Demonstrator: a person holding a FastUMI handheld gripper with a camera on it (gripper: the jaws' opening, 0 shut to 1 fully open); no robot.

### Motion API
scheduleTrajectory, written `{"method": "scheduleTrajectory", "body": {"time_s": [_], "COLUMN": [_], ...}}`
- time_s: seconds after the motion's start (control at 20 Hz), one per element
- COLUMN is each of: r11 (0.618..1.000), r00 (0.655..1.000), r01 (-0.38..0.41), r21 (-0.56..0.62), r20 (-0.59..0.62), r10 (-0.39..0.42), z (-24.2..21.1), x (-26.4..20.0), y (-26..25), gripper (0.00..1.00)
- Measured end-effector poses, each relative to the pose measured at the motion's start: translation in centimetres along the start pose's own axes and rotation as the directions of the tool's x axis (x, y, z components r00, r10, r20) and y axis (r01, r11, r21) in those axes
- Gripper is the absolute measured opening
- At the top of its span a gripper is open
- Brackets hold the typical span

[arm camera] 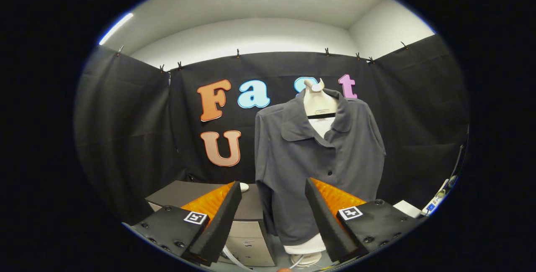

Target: Iron the clothes twice with a garment steamer, once on the left side and once on the right side.

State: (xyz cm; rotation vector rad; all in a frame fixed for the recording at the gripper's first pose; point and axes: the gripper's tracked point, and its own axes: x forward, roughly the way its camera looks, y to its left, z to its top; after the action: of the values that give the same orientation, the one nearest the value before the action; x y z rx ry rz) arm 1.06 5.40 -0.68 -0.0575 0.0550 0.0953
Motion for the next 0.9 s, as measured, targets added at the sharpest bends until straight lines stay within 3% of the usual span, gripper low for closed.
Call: {"method": "scheduleTrajectory", "body": {"time_s": [0.55, 0.9], "r11": [0.990, 0.985], "r00": [0.983, 0.961], "r01": [-0.140, -0.169], "r21": [0.001, 0.021], "r20": [-0.120, -0.220], "r10": [0.139, 0.170], "z": [-3.4, -7.2], "x": [7.0, 12.4], "y": [10.3, 14.5], "gripper": [0.98, 0.98]}}
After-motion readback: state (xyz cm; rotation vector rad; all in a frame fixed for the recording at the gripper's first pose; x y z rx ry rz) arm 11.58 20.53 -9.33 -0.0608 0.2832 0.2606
